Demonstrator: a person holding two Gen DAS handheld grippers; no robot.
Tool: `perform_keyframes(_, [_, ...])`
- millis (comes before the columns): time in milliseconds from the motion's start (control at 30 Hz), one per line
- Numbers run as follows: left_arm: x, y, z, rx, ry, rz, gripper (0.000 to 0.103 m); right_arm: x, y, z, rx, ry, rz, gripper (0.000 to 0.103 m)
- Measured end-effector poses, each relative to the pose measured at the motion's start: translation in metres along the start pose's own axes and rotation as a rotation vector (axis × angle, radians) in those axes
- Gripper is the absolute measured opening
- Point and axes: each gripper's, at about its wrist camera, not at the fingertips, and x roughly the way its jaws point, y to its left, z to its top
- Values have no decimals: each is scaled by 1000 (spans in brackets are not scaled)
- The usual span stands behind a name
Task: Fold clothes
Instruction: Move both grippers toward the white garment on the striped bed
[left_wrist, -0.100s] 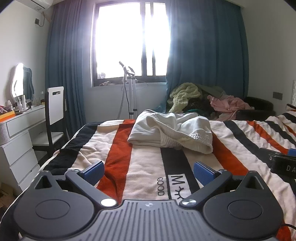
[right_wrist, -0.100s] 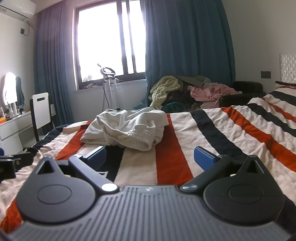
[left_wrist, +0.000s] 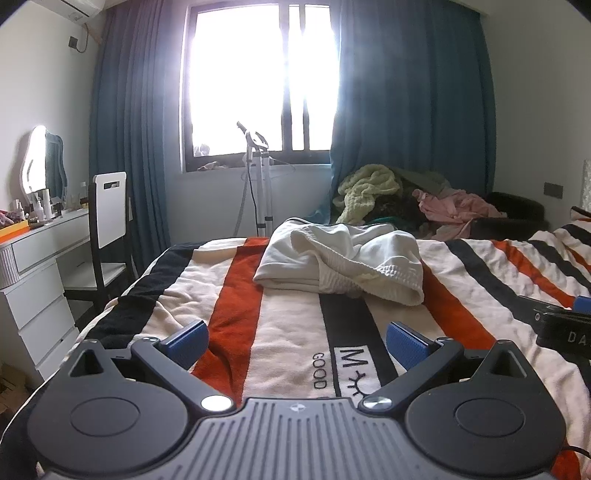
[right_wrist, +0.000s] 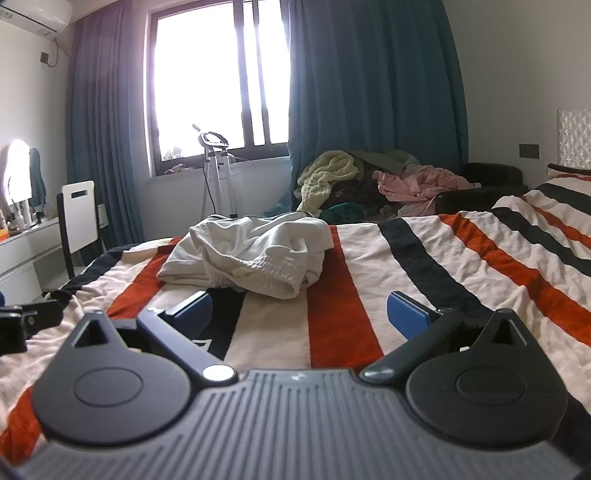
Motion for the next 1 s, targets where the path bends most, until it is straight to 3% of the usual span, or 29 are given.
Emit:
perform_keyframes(567, [1,-2,-7,-20,38,-5,103,-2,0,-7,20,-44,5,103])
perform_keyframes(800, [2,-2,-8,-19,48,-1,103,-2,4,-6,2,-107,-17,103])
perform_keyframes(1000, [1,2,-7,-33,51,14,103,-1,5,-3,-10,-78,-8,103])
